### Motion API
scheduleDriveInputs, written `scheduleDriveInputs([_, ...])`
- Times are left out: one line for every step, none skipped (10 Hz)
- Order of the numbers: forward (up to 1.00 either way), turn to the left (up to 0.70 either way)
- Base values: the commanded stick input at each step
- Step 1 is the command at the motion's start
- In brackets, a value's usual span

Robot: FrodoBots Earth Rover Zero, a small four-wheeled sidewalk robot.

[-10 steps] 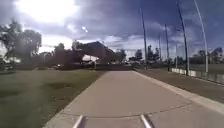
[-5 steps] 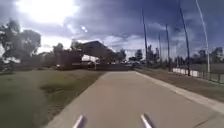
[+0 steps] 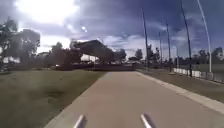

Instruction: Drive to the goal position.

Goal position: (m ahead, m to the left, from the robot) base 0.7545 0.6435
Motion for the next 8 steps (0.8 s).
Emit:
scheduleDriveInputs([1.0, 0.0])
scheduleDriveInputs([1.0, 0.0])
scheduleDriveInputs([1.0, 0.0])
scheduleDriveInputs([1.0, 0.0])
scheduleDriveInputs([1.0, 0.0])
scheduleDriveInputs([1.0, 0.0])
scheduleDriveInputs([1.0, 0.0])
scheduleDriveInputs([1.0, 0.0])
